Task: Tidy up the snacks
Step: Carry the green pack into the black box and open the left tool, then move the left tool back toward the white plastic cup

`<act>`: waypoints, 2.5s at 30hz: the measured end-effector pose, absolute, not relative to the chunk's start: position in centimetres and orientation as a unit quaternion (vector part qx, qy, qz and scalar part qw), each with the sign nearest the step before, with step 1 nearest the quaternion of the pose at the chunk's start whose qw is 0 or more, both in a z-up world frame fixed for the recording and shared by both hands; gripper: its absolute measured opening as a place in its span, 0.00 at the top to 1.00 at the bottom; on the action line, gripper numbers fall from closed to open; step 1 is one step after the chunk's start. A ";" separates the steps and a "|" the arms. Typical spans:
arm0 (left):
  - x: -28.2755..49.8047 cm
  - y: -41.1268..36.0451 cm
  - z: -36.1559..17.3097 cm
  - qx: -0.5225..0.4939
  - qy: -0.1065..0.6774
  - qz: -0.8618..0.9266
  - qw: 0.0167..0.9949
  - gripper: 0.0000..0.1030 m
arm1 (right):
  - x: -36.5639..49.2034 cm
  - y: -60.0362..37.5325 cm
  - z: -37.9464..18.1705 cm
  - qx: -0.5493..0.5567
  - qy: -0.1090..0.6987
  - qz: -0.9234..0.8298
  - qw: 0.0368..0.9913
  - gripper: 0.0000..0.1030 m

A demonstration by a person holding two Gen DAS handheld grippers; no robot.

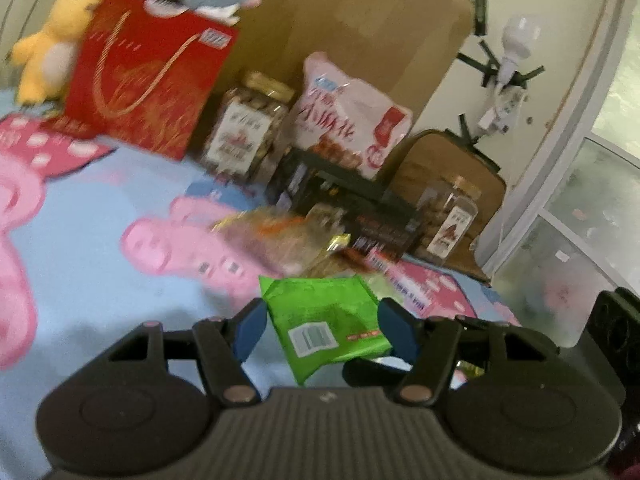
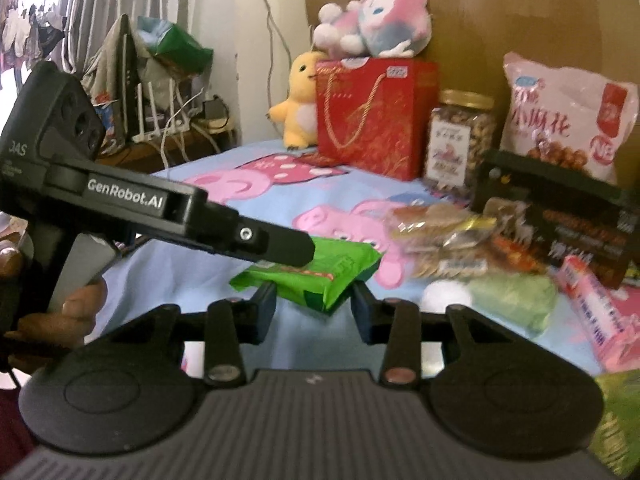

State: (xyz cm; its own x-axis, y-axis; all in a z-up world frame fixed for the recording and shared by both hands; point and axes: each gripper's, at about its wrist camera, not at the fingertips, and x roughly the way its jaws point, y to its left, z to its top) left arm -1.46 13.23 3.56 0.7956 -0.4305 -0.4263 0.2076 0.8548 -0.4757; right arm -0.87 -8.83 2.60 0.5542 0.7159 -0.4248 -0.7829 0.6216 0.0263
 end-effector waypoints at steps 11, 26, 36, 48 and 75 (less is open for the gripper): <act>7.7 7.9 8.4 -0.144 0.236 -0.203 0.939 0.40 | 4.2 -11.3 6.3 -0.088 0.127 0.356 0.922 0.57; 22.5 2.7 7.0 -0.155 0.264 -0.208 0.929 0.36 | 18.1 -14.3 7.2 -0.031 0.169 0.265 0.949 0.57; 20.0 2.6 7.9 -0.118 0.268 -0.184 0.938 0.33 | 17.5 -16.4 6.8 -0.003 0.184 0.201 0.962 0.48; 4.5 8.6 5.5 -0.129 0.241 -0.176 0.946 0.23 | 6.6 -17.0 4.7 0.031 0.195 0.323 0.926 0.48; 0.0 10.3 1.5 -0.146 0.263 -0.187 0.935 0.23 | 2.0 -14.3 0.0 -0.006 0.262 0.363 0.894 0.40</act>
State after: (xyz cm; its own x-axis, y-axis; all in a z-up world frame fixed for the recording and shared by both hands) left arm -0.01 10.31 1.47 0.7917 -0.4259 -0.4379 0.2719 0.8876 -0.3718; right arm 2.05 -14.33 0.04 0.5991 0.6457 -0.4734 -0.6519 0.7367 0.1799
